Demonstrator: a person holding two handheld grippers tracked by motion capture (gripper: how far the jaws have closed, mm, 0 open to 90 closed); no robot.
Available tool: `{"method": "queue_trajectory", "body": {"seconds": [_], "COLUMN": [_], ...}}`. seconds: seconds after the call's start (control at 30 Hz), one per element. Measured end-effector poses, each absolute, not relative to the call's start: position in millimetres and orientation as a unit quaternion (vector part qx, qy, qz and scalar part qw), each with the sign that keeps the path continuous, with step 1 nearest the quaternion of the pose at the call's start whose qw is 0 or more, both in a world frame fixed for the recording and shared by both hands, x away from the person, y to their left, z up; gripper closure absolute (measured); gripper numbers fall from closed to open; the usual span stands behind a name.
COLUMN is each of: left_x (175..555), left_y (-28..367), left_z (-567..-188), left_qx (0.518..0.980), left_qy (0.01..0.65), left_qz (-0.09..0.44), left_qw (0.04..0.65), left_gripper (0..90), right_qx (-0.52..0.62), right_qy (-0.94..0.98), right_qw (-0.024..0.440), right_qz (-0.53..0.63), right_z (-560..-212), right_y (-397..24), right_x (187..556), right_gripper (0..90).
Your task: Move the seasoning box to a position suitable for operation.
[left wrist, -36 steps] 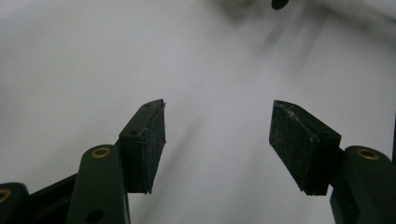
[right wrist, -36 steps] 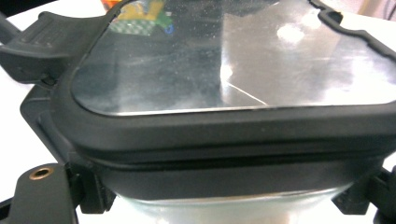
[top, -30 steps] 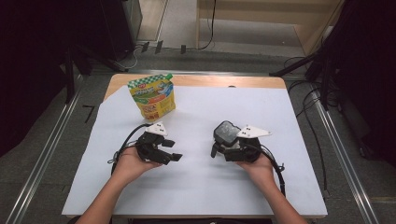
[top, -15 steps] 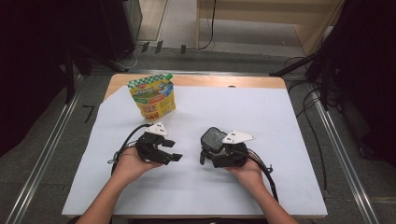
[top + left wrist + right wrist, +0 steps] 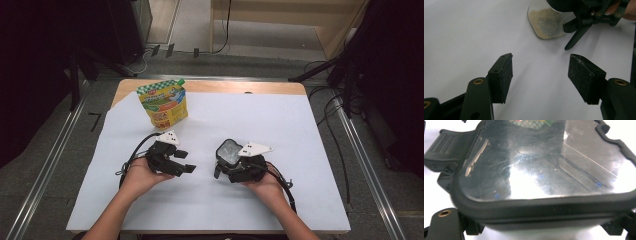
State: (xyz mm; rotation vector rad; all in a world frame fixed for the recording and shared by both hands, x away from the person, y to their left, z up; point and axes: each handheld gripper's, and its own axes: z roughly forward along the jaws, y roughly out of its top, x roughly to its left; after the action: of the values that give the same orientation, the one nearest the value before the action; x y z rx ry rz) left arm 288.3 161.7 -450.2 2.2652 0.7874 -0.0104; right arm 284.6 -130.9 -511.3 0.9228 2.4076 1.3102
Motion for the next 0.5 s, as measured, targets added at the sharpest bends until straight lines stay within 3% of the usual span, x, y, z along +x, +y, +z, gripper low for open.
{"method": "queue_trajectory", "body": {"seconds": [0.5], "left_x": [288.2], "left_y": [156.0], "left_z": [-449.2], "left_qx": [0.865], "left_qy": [0.336], "left_qz": [-0.029], "left_qw": [0.372], "left_gripper": [44.5], "right_qx": [0.345], "right_qy": [0.826], "right_qw": [0.096], "right_qz": [0.436], "right_z": [-488.8], "right_y": [-168.2], "right_x": [263.4], "right_gripper": [21.8]}}
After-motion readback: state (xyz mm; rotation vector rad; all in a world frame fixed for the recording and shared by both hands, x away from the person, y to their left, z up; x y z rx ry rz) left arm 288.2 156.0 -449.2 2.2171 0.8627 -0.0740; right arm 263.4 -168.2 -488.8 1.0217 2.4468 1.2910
